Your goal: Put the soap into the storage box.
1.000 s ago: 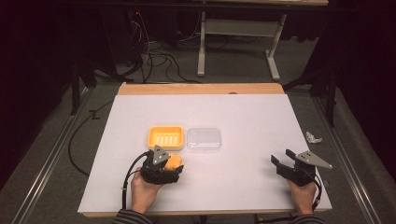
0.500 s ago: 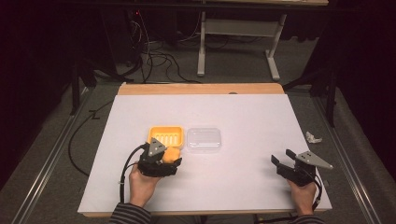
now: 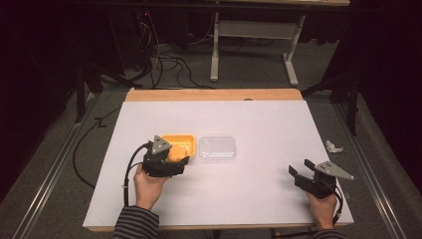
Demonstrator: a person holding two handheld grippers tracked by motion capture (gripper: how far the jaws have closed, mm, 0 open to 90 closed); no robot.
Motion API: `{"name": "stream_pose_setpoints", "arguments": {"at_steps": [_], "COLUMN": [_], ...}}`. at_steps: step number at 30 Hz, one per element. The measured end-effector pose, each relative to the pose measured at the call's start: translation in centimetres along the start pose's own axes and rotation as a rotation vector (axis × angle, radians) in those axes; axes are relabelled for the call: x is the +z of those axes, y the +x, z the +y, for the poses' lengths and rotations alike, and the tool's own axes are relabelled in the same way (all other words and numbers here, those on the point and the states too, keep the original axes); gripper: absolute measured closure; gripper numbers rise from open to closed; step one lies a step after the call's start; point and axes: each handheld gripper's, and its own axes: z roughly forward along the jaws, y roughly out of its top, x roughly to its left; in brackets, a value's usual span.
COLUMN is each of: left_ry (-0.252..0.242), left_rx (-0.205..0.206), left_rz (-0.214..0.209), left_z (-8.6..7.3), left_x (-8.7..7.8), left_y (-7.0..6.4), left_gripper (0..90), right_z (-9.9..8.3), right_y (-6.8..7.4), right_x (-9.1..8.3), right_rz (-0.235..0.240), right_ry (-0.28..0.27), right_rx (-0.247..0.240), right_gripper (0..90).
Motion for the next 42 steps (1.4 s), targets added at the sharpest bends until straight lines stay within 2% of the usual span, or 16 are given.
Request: {"name": "stream_pose_setpoints", "arguments": {"at_steps": [4, 10, 17, 23, 33, 42], "left_ry": [-0.005, -0.011, 0.005, 0.011, 0.031, 0.051], "left_rx": [0.003, -0.023, -0.028, -0.058, -0.091, -0.097], "left_rz": [0.01, 0.02, 0.047, 0.078, 0.102, 0.108], "left_z": [0.4, 0.8, 1.5, 2.1, 2.0, 1.8], "left_x": [-0.1, 0.2, 1.0, 1.9, 3.9, 5.3], "left_y": [0.3, 1.2, 1.9, 2.9, 3.7, 4.1], "left_gripper": [26.1, 26.1, 26.1, 26.1, 26.1, 26.1], "right_z": [0.0, 0.0, -0.1, -0.1, -0.1, -0.1], "right_y": [0.0, -0.1, -0.1, -0.1, -0.1, -0.1], "right_x": [0.0, -0.1, -0.1, -0.2, -0.2, -0.2], "right_rz": [0.0, 0.0, 0.001, 0.003, 0.004, 0.002], "right_ry": [-0.001, -0.007, -0.015, -0.023, -0.019, -0.017], "right_rx": [-0.002, 0.008, 0.008, 0.013, 0.007, 0.009], "right_gripper": [31.6, 31.6, 31.6, 31.6, 31.6, 31.6]}}
